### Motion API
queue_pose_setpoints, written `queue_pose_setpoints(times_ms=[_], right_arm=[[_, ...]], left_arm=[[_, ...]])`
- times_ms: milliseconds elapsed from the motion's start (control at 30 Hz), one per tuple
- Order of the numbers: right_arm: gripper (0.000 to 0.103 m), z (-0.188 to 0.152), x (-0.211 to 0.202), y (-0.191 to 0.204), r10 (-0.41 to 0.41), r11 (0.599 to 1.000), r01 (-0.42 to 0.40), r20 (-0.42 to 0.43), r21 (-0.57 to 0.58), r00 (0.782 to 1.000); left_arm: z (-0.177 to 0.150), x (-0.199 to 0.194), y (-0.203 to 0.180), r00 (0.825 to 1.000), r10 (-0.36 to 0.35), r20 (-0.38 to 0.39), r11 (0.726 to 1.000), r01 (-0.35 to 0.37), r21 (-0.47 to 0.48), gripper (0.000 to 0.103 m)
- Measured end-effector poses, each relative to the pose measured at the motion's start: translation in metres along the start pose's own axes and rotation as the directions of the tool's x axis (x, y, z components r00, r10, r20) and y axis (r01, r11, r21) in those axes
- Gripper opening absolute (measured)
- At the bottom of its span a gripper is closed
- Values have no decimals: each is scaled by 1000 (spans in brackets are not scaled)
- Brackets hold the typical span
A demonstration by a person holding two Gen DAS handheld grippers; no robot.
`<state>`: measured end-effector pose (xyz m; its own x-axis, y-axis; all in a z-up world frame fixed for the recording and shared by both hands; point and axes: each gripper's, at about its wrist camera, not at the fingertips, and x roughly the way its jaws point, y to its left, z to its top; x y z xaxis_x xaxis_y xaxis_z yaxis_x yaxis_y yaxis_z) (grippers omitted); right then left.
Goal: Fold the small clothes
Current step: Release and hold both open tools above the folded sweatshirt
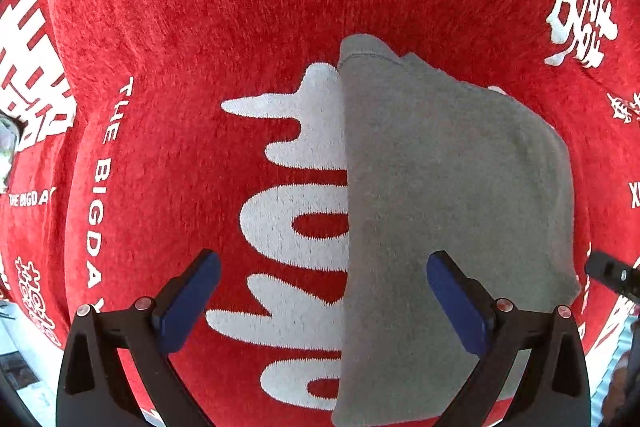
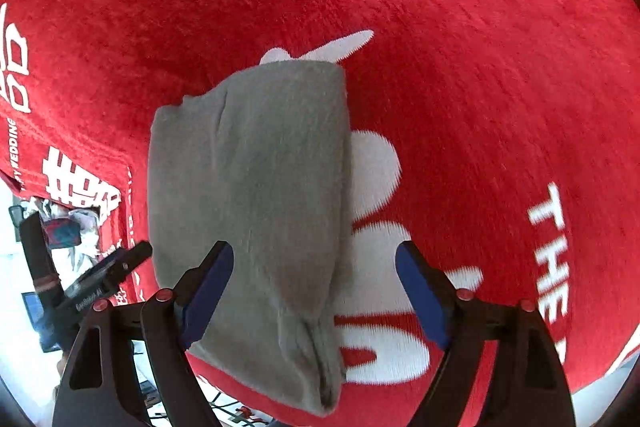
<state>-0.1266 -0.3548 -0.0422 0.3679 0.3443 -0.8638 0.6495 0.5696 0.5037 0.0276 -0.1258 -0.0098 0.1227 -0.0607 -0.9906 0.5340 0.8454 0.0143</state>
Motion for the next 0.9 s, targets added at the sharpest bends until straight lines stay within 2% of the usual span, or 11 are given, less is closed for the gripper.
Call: queue_pose_setpoints(times_ms=[67,100,133,167,233,333,400,500,533,633,900], right_arm=[[81,10,9,0,8,1000,-8,-5,8,1000],[71,14,13,2,5,1000,-5,-6,9,1000],[29,18,17,4,-4,1000,4,-13,7,1000],[18,22,20,8,-22,1000,23,-23,2,999],[9,23,18,20,-7,999,7,-8,-47,1000],[9,24,16,34,-18,991,18,4,-136,1000],[9,27,22,21,-42,994,41,-14,-104,999],[11,27,21,2,-15,999,14,-20,-49,1000],[18,25,18,2,-16,999,15,-13,-51,1000],[56,18,7,-2,-23,998,22,-19,-59,1000],[69,3,3,-21,90,996,-90,-63,3,994]], left_arm=[[1,2,0,1000,5,-1,1000,-5,0,103],[1,3,0,1000,8,-1,1000,-8,-3,103],[2,5,0,1000,11,-4,1000,-11,-5,103],[2,6,1,1000,13,-5,1000,-13,-9,103],[3,6,3,1000,19,-3,1000,-19,-16,103],[4,5,6,999,36,10,999,-36,-18,103],[4,6,6,999,38,11,999,-37,-17,103],[6,11,6,1000,20,-2,1000,-20,-20,103],[6,12,6,1000,15,-4,1000,-15,-23,103],[8,12,6,1000,9,-3,1000,-9,-13,103],[14,16,4,999,-36,-20,999,36,13,103]])
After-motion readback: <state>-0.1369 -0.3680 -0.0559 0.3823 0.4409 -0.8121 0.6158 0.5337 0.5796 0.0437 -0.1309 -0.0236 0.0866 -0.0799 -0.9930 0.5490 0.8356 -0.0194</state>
